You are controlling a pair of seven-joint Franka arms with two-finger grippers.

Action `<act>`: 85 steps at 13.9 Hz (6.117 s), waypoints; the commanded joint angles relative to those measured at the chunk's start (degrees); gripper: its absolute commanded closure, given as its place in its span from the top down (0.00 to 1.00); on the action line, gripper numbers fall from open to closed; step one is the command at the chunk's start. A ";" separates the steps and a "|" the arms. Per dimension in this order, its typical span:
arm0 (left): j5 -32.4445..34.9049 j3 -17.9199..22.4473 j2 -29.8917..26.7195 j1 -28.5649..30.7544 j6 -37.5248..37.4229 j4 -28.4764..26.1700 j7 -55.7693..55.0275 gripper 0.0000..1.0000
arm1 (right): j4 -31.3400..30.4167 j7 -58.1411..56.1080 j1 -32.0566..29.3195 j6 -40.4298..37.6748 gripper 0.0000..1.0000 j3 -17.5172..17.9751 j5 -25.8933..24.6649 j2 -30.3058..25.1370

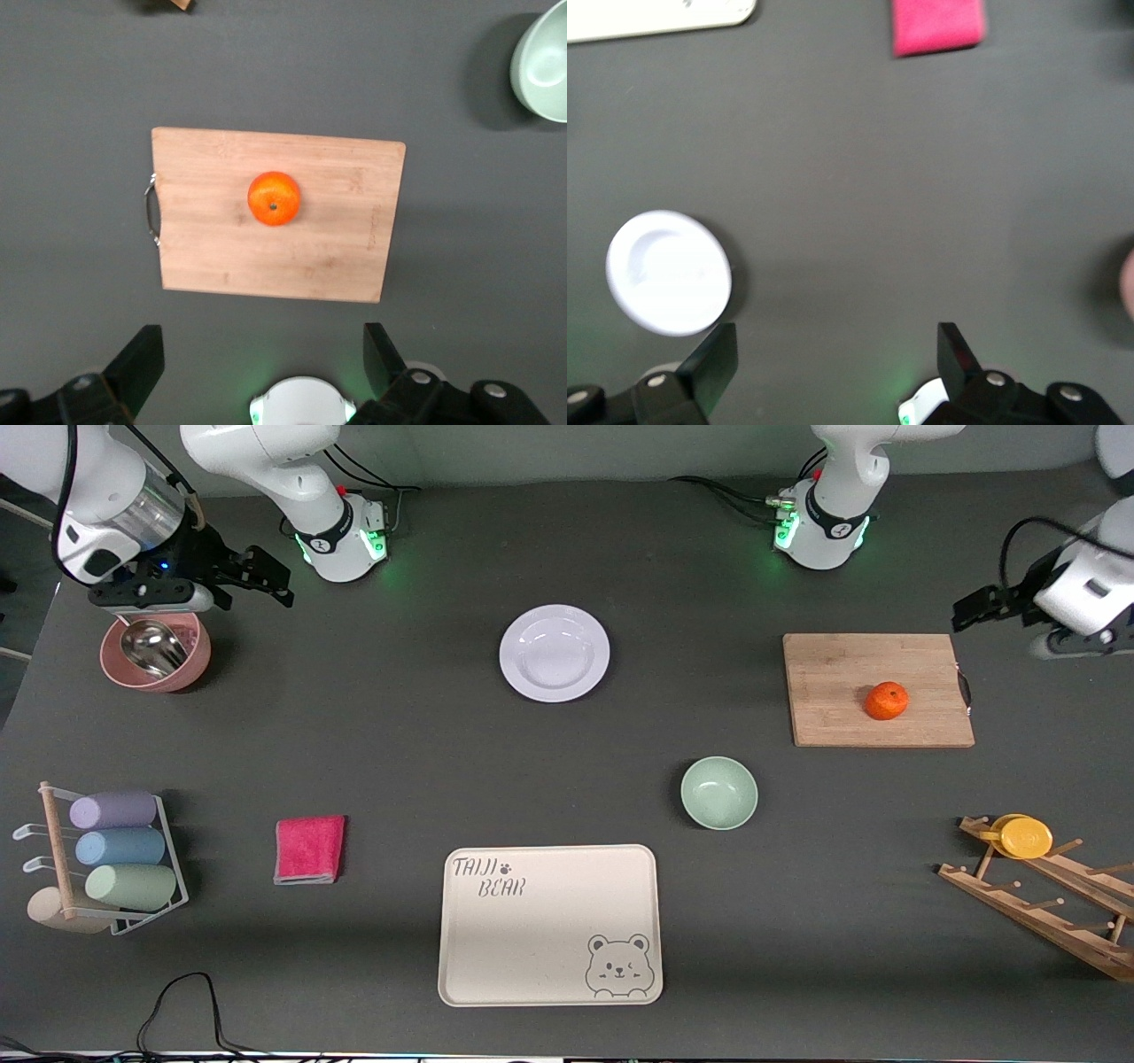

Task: Place orange and plate with both arms
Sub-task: 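Grasp the orange with the left gripper while the right gripper grips the plate, then lift the orange off the cutting board with the left gripper, then carry the orange over the white plate and lower it with the left gripper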

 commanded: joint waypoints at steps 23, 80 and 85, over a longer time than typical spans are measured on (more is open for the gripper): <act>1.17 0.63 20.17 2.86 51.03 -26.31 4.54 1.00 | -33.68 -87.45 0.27 18.33 1.00 -3.59 82.00 35.24; 0.65 -24.60 43.02 -15.59 0.73 44.30 -52.32 0.00 | -30.08 -98.27 -1.58 12.08 0.45 -3.68 82.37 48.18; 0.65 -24.68 43.90 -24.37 7.08 37.42 -64.00 0.00 | -30.17 -98.27 -1.58 11.99 0.45 -3.68 82.37 48.18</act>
